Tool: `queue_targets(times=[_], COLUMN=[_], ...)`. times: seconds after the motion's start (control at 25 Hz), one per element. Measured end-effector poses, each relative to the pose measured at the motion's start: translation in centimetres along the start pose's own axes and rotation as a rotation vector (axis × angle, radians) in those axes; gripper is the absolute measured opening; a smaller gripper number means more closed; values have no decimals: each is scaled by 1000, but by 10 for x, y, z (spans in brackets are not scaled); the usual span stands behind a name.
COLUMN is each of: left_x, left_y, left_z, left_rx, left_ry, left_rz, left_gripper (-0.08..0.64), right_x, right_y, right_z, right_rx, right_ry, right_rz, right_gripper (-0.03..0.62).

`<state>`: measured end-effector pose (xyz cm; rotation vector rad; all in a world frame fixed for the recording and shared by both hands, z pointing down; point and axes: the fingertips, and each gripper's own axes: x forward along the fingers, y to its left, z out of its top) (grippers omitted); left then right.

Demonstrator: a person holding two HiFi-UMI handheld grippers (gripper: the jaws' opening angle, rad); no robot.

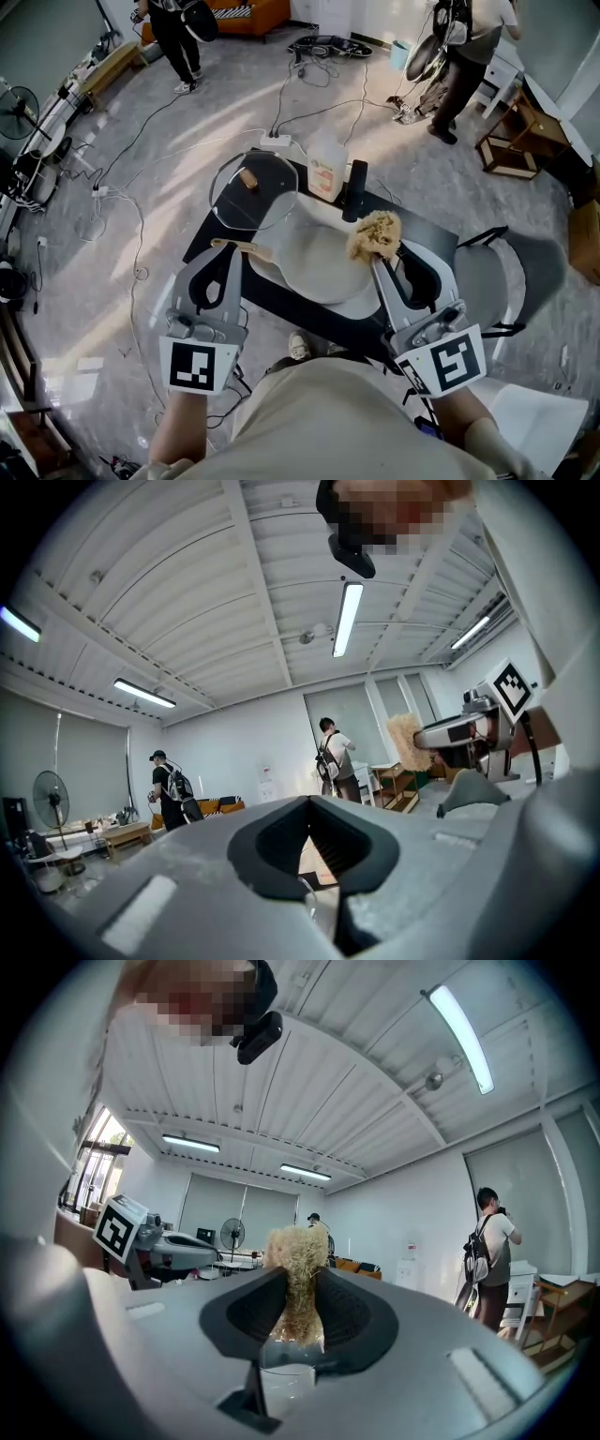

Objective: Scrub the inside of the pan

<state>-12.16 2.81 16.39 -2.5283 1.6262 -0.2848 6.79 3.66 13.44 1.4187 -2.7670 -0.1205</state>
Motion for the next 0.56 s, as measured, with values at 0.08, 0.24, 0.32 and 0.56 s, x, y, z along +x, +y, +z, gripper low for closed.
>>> queue_targets(times=[0.08, 0.24, 0.32, 0.56], left_x=[1, 1, 1, 2], left_y=[0, -2, -4, -8], left_z=[0, 2, 3, 2], left_rx=[-1, 3, 7, 11], left_ry=[-3, -5, -6, 4], left_rz=[4, 6, 4, -1], left_gripper=[2, 2, 2, 2], right_x=[1, 1, 0, 0], right_y=[-2, -5, -6, -11], right_z=[-1, -2, -2, -1], right_rx=[-1, -3, -4, -10], right_ry=[1, 1, 2, 0], right_rz=[-2, -5, -7, -12], right_gripper=[100, 100, 100, 100])
